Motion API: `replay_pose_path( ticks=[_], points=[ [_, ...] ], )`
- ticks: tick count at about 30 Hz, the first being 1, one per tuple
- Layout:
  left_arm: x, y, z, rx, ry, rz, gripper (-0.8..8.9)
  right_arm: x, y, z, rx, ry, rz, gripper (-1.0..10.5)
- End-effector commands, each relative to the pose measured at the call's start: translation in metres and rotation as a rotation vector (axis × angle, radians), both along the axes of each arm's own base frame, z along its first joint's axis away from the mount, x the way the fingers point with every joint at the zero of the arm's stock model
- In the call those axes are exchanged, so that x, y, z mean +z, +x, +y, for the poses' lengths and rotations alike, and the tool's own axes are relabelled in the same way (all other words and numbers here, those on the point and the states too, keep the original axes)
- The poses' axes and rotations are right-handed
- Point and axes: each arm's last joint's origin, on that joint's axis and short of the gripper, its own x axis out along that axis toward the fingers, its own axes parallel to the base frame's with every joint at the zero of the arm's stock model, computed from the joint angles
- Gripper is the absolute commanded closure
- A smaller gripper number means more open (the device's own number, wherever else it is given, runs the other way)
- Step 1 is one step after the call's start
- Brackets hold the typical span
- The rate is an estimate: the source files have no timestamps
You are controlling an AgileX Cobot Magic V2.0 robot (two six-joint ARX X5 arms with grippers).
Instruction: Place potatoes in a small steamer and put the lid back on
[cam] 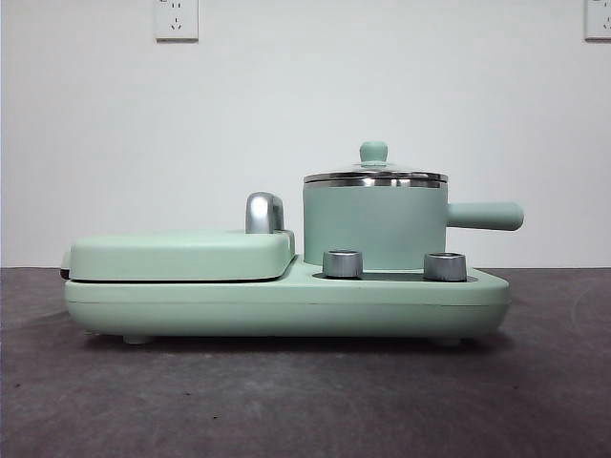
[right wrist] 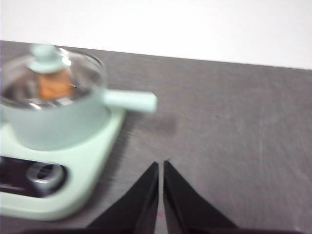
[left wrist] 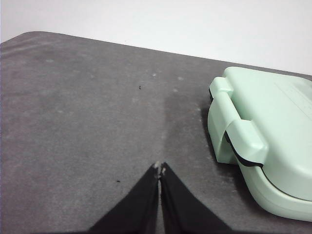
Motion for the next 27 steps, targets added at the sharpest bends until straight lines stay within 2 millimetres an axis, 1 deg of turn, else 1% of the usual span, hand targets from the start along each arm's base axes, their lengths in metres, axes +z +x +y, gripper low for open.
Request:
replay_pose_path(
  ticks=[1, 2, 5, 8, 10, 27],
  points=[
    [-0.007, 0.001, 0.000, -0.003, 0.008, 0.025, 8.07, -0.037, 0.003, -0.007, -0.067, -0.002, -0.059, 9.3],
    [-0.007, 0.001, 0.000, -0.003, 0.008, 0.025, 8.07, -0.049, 0.003, -0.010, -0.102, -0.003, -0.071, 9.3],
    [-0.007, 0.001, 0.000, -0.003, 0.008, 0.025, 8.07, -0.074, 0.002, -0.017, -0.175, -0.008, -0.076, 9.3],
    [-0.007, 0.001, 0.000, -0.003, 0.008, 0.025, 8.07, -0.091, 0.000, -0.021, -0.211, -0.007, -0.095, 9.3],
    [-0.007, 0.001, 0.000, -0.003, 0.008, 0.025, 8.07, -0.099, -0.002, -0.022, -0.222, -0.001, -0.107, 9.3],
    [-0.007, 0.001, 0.000, -0.003, 0.008, 0.025, 8.07, -0.099, -0.003, -0.023, -0.228, -0.006, -0.096, 9.3]
  ],
)
